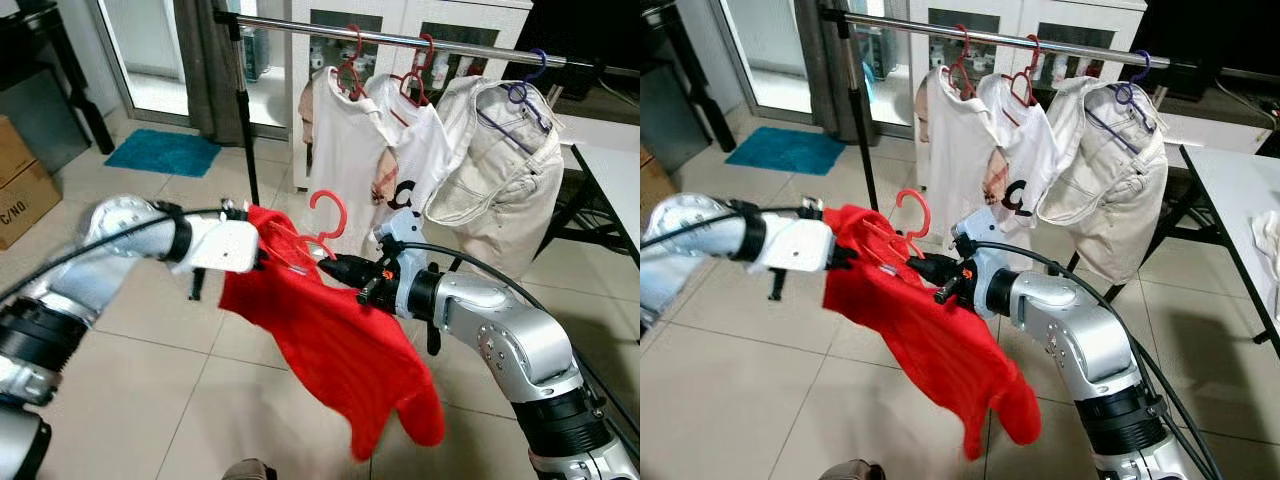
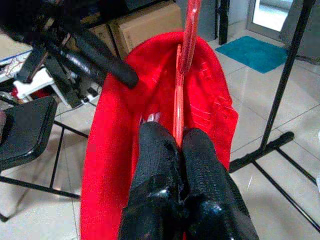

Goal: Hang hanger

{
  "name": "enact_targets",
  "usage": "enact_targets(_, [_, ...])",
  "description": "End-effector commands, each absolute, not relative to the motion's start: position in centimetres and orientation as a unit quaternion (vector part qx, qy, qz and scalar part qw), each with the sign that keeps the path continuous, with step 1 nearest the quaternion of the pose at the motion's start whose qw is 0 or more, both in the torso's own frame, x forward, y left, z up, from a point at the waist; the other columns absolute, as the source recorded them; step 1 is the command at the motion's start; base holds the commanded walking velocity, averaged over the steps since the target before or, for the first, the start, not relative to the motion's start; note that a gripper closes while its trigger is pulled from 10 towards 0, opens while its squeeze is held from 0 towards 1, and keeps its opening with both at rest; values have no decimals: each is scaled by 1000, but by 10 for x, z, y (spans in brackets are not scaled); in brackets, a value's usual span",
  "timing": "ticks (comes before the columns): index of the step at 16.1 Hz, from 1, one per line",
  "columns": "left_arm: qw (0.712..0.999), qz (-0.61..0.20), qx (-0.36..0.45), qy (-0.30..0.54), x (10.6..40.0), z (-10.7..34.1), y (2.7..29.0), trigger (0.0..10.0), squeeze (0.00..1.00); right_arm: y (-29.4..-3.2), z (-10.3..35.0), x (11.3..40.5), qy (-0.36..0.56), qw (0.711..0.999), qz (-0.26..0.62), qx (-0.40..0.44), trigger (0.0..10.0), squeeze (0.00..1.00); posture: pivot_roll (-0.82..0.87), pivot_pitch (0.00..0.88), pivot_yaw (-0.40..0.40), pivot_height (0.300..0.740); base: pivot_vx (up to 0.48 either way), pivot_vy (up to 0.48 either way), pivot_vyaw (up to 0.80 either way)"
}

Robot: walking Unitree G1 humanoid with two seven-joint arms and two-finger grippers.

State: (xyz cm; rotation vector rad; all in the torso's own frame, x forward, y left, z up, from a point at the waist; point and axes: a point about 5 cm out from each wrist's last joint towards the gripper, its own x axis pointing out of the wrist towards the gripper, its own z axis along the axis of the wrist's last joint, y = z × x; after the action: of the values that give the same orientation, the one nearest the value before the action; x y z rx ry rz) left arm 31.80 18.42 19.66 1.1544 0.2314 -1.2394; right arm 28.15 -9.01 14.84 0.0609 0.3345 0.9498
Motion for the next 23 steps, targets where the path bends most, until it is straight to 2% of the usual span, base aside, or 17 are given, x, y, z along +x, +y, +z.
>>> enact_targets(1, [661, -530, 521, 105, 322, 205, 189, 0, 0, -92, 154, 281, 144, 876, 459, 22, 10000, 0, -37, 0, 18, 740, 0, 0, 0])
enact_targets(3, [662, -524, 527, 101, 325, 210, 189, 0, 0, -93, 149, 279, 157, 873, 461, 0, 10000, 0, -38, 0, 19, 740, 0, 0, 0])
enact_targets(5, [660, -521, 534, 94, 328, 215, 188, 0, 0, -96, 137, 277, 181, 869, 457, -59, 10000, 0, -36, 0, 20, 740, 0, 0, 0])
enact_targets(7, [653, -535, 529, 86, 328, 215, 181, 0, 0, -94, 141, 278, 170, 872, 457, -34, 10000, 0, -35, 0, 21, 740, 0, 0, 0])
enact_targets(9, [643, -575, 500, 75, 322, 205, 161, 0, 0, -90, 146, 277, 156, 871, 466, -22, 10000, 0, -37, 0, 24, 740, 0, 0, 0])
enact_targets(12, [634, -581, 504, 82, 321, 199, 158, 0, 0, -89, 150, 276, 146, 870, 472, -7, 10000, 0, -39, 0, 27, 740, 0, 0, 0])
enact_targets(13, [650, -566, 502, 73, 325, 203, 158, 10000, 0, -90, 150, 276, 146, 870, 471, -4, 10000, 0, -39, 0, 28, 740, 0, 0, 0])
enact_targets(14, [661, -571, 481, 74, 325, 208, 159, 10000, 0, -90, 150, 276, 146, 871, 469, -1, 10000, 0, -39, 0, 29, 740, 0, 0, 0])
enact_targets(15, [665, -570, 479, 63, 326, 214, 159, 10000, 1000, -91, 149, 277, 149, 873, 464, 2, 10000, 0, -39, 0, 31, 740, 0, 0, 0])
enact_targets(18, [681, -565, 464, 50, 327, 226, 163, 10000, 1000, -95, 147, 281, 157, 882, 443, 20, 10000, 0, -39, 0, 33, 740, 0, 0, 0])
enact_targets(23, [727, -591, 350, -2, 317, 246, 162, 10000, 1000, -100, 138, 281, 166, 895, 413, 29, 10000, 0, -24, 0, 24, 740, 0, 0, 0])
